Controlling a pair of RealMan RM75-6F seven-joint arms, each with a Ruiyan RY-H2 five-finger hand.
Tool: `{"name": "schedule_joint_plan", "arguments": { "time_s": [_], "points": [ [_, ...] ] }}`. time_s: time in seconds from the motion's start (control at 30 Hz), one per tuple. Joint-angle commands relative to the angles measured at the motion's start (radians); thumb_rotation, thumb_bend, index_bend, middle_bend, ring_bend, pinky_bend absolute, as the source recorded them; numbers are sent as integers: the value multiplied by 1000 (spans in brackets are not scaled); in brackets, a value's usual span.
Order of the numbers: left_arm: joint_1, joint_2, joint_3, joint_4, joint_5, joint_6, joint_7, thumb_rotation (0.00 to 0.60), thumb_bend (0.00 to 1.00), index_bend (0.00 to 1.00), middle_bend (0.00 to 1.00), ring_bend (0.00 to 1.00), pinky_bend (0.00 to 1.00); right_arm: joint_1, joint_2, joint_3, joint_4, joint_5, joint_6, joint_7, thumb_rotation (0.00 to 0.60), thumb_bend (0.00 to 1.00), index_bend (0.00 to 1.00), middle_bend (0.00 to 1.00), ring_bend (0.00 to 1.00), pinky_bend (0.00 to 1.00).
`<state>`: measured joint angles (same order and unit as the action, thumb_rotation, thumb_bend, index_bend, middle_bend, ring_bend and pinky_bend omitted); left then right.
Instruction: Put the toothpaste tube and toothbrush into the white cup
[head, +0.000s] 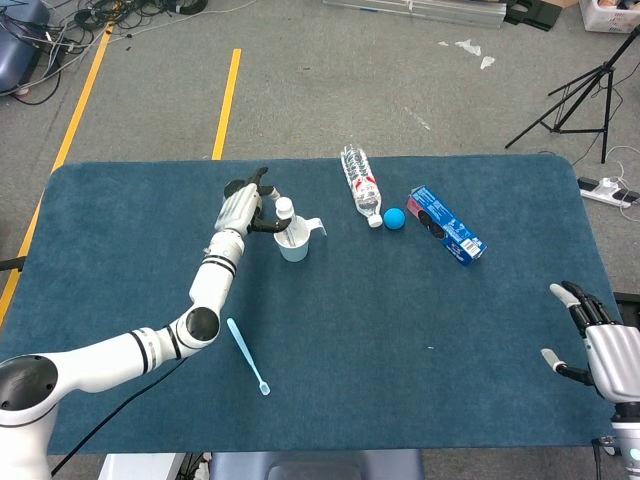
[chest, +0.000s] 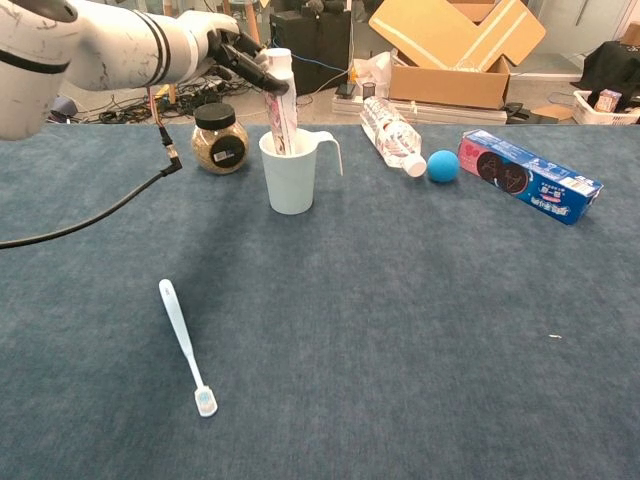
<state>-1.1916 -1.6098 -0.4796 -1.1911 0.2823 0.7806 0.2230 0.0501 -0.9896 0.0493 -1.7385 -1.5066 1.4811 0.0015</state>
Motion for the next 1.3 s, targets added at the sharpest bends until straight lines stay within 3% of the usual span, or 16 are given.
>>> {"name": "schedule_joint_plan", "arguments": {
  "time_s": [0.03,0.37,0.8,1.07,1.3],
  "points": [
    [0,-7,1,3,7,-6,-5,600,577,640,29,0,0,0,1,0,0,1,-1,1,600,139,161,132,178,540],
    [6,-22,8,6,41,-22,-22,600,574,545,29,0,0,1,0,-1,-1,1,-4,-3,600,139,161,132,178,540],
    [6,-26,21,11,38,-28,-11,600,493,300,29,0,0,1,0,-1,-1,1,-5,-4,600,139,161,132,178,540],
    [15,-12,24,-9,35,-22,-8,600,491,276,29,0,0,2,0,-1,-2,1,-7,-6,600,140,161,133,178,540],
    [47,41,26,-97,56,11,-13,600,489,257,29,0,0,4,-4,-3,0,2,-13,-16,600,139,161,132,178,540]
  ]
}}
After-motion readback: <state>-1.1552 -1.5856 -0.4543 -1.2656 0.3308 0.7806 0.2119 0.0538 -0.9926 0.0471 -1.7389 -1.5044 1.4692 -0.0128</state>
